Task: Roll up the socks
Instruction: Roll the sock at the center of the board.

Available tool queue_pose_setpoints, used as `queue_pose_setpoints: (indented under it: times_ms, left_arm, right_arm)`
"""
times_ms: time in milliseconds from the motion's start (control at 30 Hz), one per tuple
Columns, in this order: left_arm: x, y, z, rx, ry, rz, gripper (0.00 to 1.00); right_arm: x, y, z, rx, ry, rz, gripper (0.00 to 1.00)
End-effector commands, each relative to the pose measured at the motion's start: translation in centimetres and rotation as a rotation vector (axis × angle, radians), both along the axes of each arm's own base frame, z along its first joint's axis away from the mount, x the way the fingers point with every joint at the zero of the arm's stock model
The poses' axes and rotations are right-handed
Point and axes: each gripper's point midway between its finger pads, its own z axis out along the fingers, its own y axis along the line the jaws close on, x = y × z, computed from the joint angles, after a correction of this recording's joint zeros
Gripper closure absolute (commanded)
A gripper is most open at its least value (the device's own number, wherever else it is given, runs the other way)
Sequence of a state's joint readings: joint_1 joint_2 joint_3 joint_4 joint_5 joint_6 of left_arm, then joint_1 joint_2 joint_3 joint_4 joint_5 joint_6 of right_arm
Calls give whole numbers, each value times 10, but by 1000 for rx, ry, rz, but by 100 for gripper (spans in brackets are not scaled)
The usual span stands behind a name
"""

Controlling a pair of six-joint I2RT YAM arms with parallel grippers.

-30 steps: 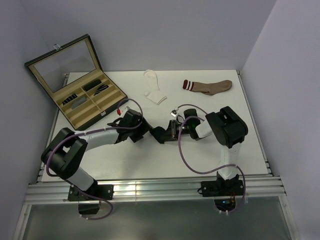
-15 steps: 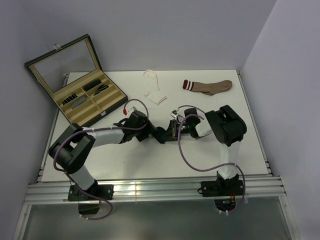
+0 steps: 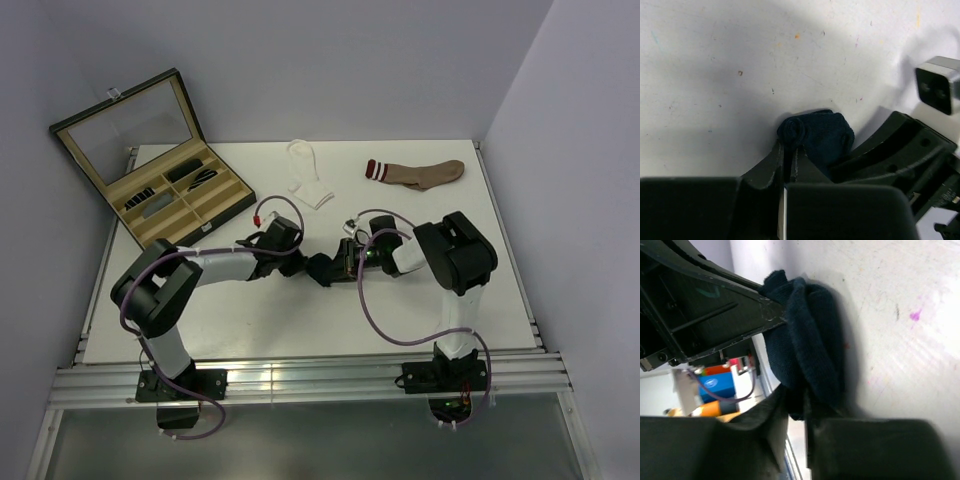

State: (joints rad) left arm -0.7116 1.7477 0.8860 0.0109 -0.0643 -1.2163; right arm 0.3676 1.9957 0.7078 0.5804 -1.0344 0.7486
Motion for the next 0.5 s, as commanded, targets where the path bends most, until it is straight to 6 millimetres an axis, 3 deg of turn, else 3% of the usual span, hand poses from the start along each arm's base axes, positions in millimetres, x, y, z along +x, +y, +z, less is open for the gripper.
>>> queue_pose_setpoints:
  times_ms: [0,67,100,167,200,267,300,467]
  left_arm:
    - [-8,4,-7,66,35,-24,100]
    - [-9,9,-7,100,39,-23,100]
    - [-7,8,-3,106,33,-26,100]
    - [-8,13,-3,139,39,-28,100]
    - [-6,14,-1,146,36,-26,100]
    - [-6,15,1,168,43,-37,100]
    - [-6,15,0,174,46,-39,100]
    - [-7,11,-1,185,72,-64,100]
  right_arm:
    - [5,-12,-3,-90,-91,-39,75]
    - [7,-17,-4,-149,-122,-65,66]
    - [9,-19,6,-167,-190,-68,61]
    - [7,-24,8,-226,-221,-77,57]
    - [16,-30,17,-277,-311,-112,55]
    - [12,-32,18,-354,-365,-112,54]
    - [20,-38,17,-427,-430,-145,52]
    - [24,-31,47,-584,-708,-189,50]
